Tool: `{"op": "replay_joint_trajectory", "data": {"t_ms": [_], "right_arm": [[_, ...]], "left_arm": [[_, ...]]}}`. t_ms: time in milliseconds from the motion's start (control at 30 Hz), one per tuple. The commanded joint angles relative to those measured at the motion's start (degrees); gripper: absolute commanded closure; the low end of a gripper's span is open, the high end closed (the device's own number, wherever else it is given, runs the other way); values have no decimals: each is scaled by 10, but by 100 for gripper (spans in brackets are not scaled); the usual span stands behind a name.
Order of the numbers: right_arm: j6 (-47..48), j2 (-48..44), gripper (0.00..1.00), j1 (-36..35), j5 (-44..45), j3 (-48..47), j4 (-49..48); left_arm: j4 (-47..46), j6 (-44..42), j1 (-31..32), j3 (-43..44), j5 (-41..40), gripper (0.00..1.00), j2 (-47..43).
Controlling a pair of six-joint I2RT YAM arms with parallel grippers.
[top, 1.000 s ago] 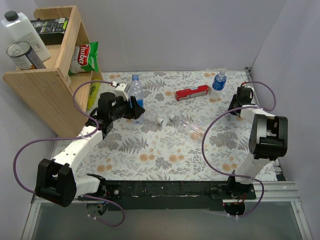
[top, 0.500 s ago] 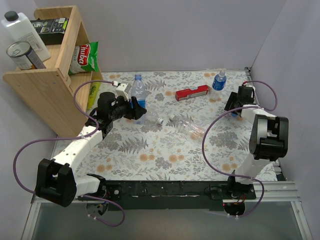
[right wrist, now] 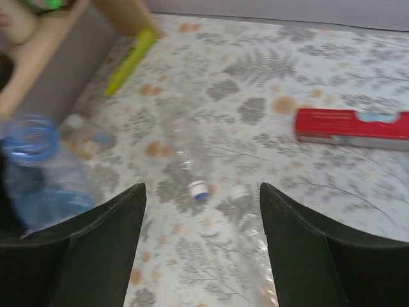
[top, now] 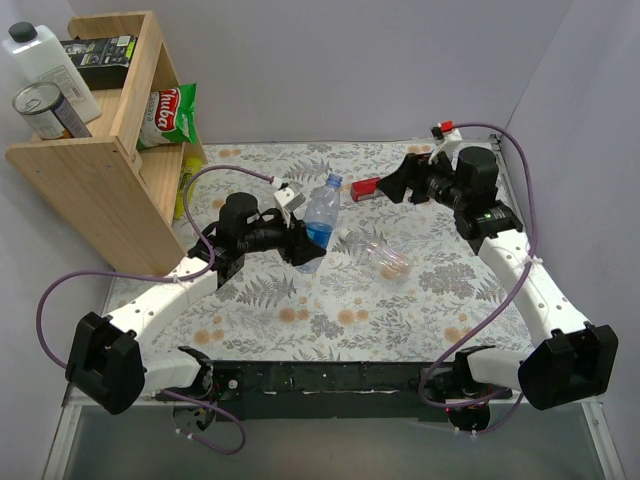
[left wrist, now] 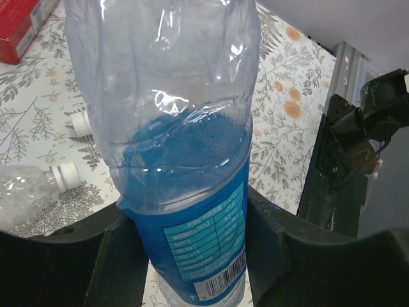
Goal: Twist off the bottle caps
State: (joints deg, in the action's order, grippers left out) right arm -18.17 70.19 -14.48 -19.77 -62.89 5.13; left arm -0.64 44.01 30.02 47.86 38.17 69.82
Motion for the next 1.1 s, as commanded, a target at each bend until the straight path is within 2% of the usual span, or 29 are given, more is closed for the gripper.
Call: {"op": "replay_joint_trajectory", "data": {"t_ms": [0, 200, 367, 533, 667, 767, 867, 900, 933, 967, 1000, 1033, 1067], "right_arm": [[-65, -1, 21, -65, -140, -35, -43], [-85, 3, 20, -105, -138, -46, -84], [-84, 21, 20, -126, -135, -57, -81], [-79, 35, 23, -138, -125, -67, -79], [-75, 46, 30, -143, -120, -72, -76], [-73, 51, 37, -145, -118, -71, -77], [-71, 50, 55, -147, -109, -69, -77], [-70, 48, 66, -147, -103, -65, -78], [-69, 47, 71, -147, -99, -64, -78], [-65, 44, 77, -147, -93, -62, -78], [-64, 42, 89, -147, -80, -58, -77], [-61, 39, 94, -147, -72, -56, -75], [-56, 33, 99, -147, -62, -55, -64]], "left_arm": [[20, -34, 15, 15, 12, 53, 0], [28, -43, 25, 17, 9, 53, 1], [35, -50, 34, 19, 9, 53, 3], [36, -53, 40, 18, 11, 53, 1], [39, -56, 41, 18, 12, 53, -1], [38, -56, 43, 18, 16, 54, -1], [39, -59, 44, 19, 16, 53, 1], [40, -59, 43, 19, 16, 53, 1], [41, -58, 44, 19, 16, 53, 0], [42, -59, 44, 21, 16, 49, 1], [42, -57, 44, 20, 16, 45, 0], [42, -56, 44, 21, 15, 39, 0], [42, -55, 44, 22, 12, 29, -1]]}}
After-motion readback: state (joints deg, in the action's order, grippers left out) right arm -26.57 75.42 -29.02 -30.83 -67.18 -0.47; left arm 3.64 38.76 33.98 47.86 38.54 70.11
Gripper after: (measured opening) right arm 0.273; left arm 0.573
